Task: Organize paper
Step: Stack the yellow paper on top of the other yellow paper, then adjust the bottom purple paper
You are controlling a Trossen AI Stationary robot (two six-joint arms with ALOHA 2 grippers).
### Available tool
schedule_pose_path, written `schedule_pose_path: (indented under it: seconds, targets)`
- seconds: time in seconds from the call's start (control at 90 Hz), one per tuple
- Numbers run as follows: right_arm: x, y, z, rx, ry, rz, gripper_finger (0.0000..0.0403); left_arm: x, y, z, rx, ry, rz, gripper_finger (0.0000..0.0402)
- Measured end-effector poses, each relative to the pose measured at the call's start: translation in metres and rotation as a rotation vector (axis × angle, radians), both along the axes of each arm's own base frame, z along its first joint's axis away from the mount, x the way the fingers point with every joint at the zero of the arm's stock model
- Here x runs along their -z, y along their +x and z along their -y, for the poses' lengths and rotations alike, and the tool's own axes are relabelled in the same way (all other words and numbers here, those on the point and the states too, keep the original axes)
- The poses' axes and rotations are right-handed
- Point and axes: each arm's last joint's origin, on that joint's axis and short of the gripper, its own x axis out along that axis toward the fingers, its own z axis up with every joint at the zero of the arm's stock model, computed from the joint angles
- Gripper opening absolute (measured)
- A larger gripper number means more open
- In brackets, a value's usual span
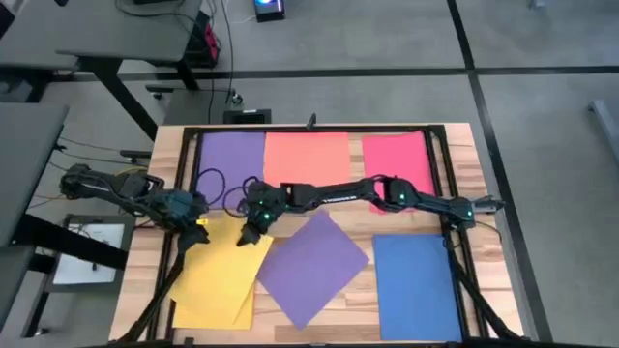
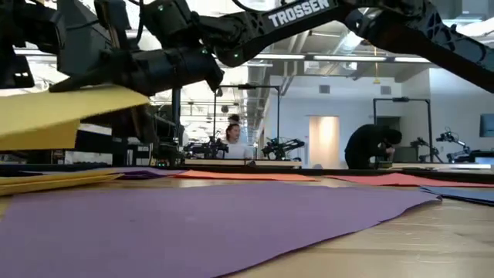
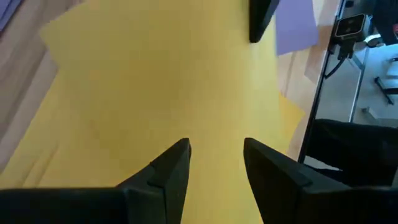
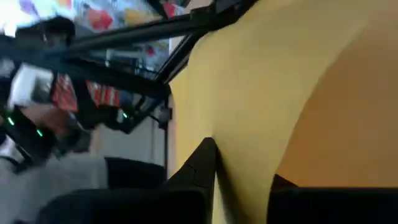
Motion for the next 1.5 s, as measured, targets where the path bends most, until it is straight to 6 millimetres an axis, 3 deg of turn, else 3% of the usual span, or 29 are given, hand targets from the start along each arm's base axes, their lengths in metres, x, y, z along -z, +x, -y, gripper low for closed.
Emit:
schedule_pose_path:
  seconds: [0.133,0.244,0.4,0.511,0.667,0.8,1.078,1.267,1.378,1.5]
  targets:
    - [0.002,-0.001,0.010,0.054,0.010,-0.037,0.0087,0.000,0.000,0.000,0.001,0.001,0.001,0.0137]
    - [0.003,-0.001,0.026,0.061,-0.147,0.044,0.0137,0.000,0.000,0.000,0.003,0.003,0.002,0.0137]
    - [-0.004,0.001,0.045,0.085,-0.237,0.145,0.0172,0.000,0.000,0.000,-0.002,-0.001,0.000,0.0137]
    - [-0.003,0.000,0.039,0.042,-0.293,0.161,0.0177,0.000,0.000,0.000,-0.003,-0.001,0.000,0.0137]
    - [-0.005,0.006,0.015,-0.001,-0.323,0.279,0.0172,0.000,0.000,0.000,0.004,0.003,0.005,0.0137]
    - [0.007,0.003,0.003,-0.027,-0.416,0.210,0.0165,0.000,0.000,0.000,0.003,0.003,0.005,0.0137]
    - [0.006,0.005,0.025,0.154,-0.515,0.189,0.0162,0.000,0.000,0.000,-0.010,0.002,0.002,0.0137]
    - [-0.002,0.003,0.036,0.150,-0.443,0.185,0.0162,0.000,0.000,0.000,-0.019,-0.005,-0.002,0.0137]
    - [-0.025,-0.003,0.018,0.022,-0.328,0.198,0.0162,0.000,0.000,0.000,-0.024,-0.009,-0.005,0.0137]
    - [-0.036,-0.016,-0.040,-0.125,-0.294,0.094,0.0162,0.000,0.000,0.000,-0.038,-0.019,-0.010,0.0137]
